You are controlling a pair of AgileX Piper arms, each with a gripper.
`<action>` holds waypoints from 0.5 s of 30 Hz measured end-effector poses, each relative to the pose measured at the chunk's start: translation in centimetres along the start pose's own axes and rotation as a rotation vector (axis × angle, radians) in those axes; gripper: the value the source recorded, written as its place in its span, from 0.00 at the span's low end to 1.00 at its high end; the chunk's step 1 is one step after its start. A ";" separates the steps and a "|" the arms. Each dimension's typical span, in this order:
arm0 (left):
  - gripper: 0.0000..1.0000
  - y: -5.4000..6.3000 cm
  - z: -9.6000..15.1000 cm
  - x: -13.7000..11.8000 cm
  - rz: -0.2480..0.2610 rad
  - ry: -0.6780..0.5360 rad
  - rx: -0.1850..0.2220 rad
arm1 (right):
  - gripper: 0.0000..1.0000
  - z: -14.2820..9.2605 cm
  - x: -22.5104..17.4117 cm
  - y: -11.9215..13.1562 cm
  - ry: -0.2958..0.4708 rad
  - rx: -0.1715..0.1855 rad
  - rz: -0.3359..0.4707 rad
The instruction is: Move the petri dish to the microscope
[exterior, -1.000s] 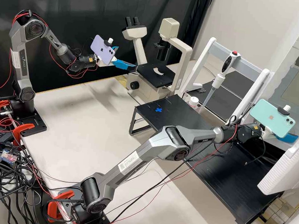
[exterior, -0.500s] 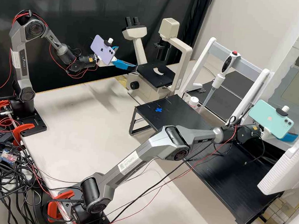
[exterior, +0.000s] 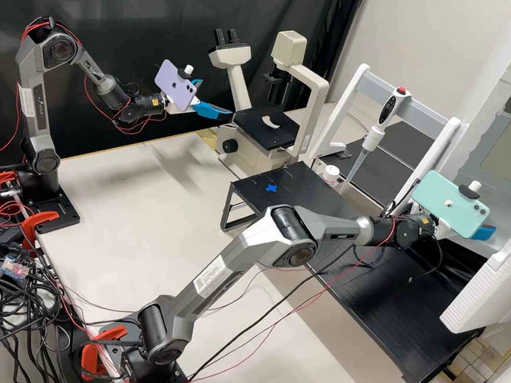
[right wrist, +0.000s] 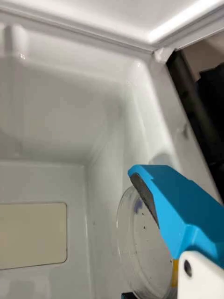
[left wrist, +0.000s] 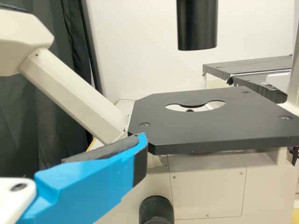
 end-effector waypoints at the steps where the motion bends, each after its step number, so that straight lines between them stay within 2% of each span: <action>1: 1.00 0.0 0.0 0.0 0.000 0.000 0.000 | 0.00 0.2 -0.6 0.2 0.001 0.018 0.002; 5: 1.00 0.0 0.0 0.0 0.000 0.000 0.000 | 0.00 1.1 -2.7 0.6 0.012 0.073 0.029; 13: 1.00 0.0 0.0 0.0 0.000 0.000 0.000 | 0.00 2.9 -6.5 0.7 -0.001 0.092 0.083; 15: 1.00 0.0 0.0 0.0 0.000 0.000 0.000 | 0.00 3.3 -7.5 0.4 -0.003 0.084 0.089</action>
